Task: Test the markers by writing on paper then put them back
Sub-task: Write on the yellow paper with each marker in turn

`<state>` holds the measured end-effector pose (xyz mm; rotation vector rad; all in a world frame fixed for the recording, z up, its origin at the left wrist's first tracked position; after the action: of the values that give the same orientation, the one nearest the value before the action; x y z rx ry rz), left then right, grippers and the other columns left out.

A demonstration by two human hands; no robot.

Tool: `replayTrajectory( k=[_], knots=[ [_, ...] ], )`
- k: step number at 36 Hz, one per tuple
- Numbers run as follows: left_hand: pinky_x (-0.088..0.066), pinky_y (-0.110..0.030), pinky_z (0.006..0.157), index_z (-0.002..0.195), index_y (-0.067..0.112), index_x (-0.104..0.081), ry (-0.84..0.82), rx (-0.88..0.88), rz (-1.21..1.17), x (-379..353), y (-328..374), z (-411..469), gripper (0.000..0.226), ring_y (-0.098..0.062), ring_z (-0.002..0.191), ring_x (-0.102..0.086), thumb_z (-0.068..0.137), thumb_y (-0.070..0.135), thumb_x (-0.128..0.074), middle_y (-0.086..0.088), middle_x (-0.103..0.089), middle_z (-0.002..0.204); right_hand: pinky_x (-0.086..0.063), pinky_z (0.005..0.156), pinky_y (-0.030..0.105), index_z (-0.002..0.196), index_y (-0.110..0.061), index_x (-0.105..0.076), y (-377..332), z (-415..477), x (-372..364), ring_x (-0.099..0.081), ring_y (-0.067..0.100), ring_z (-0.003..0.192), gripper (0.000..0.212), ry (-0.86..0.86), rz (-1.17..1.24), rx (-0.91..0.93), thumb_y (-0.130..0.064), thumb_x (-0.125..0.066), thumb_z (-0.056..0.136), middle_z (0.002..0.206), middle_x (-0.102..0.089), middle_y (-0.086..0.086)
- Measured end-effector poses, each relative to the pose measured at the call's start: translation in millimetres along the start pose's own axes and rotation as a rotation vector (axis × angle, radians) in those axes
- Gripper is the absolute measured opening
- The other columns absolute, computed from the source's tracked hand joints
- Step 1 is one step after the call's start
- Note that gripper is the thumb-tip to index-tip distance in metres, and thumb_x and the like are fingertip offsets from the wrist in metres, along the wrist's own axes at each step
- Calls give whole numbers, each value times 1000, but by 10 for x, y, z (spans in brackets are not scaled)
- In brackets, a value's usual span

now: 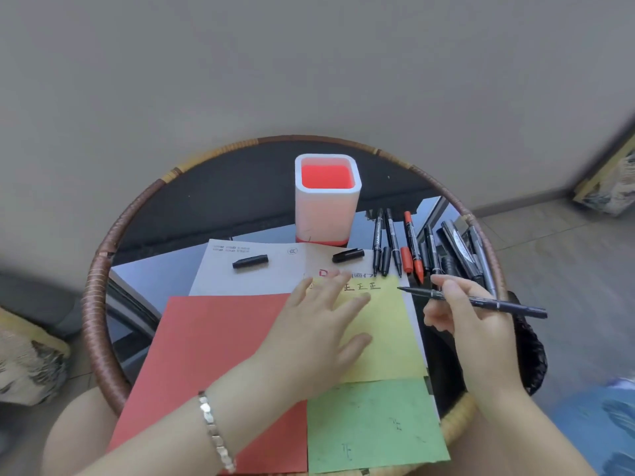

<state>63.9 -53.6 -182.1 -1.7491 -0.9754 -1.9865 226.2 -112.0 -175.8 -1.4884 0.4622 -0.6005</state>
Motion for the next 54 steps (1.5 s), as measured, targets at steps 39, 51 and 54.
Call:
replayTrajectory(
  k=[39,51,54],
  knots=[
    [-15,-47,103,128,37,-51,70,-33,-33,-304,53,155,59,-28,131,-39,74,58,-39,-7,-47,139,-41,46,22,47,-7,-38,137,399,-289,-44,10,34,40,137,-279,178,-9,-56,83,40,-46,13],
    [-12,-48,104,129,36,-50,57,-28,-25,-313,46,159,60,-28,132,-37,75,59,-38,-7,-45,140,-38,47,10,52,3,-44,133,404,-320,-46,4,34,35,118,-331,196,-9,-58,82,40,-49,12],
    [-12,-47,104,129,36,-50,56,-26,-33,-309,48,158,60,-28,132,-37,74,59,-39,-8,-46,140,-37,46,9,50,0,-43,116,391,-327,-46,4,34,36,123,-335,208,-9,-58,82,41,-50,16]
  ],
)
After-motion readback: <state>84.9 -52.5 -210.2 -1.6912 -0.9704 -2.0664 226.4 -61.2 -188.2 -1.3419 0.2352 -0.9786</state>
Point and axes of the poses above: each hand's wrist, its own z-axis towards the middle knuckle, its own x-axis out of the back of the hand, y = z × x, the point moved 8 cm from there along z, towards the middle knuckle
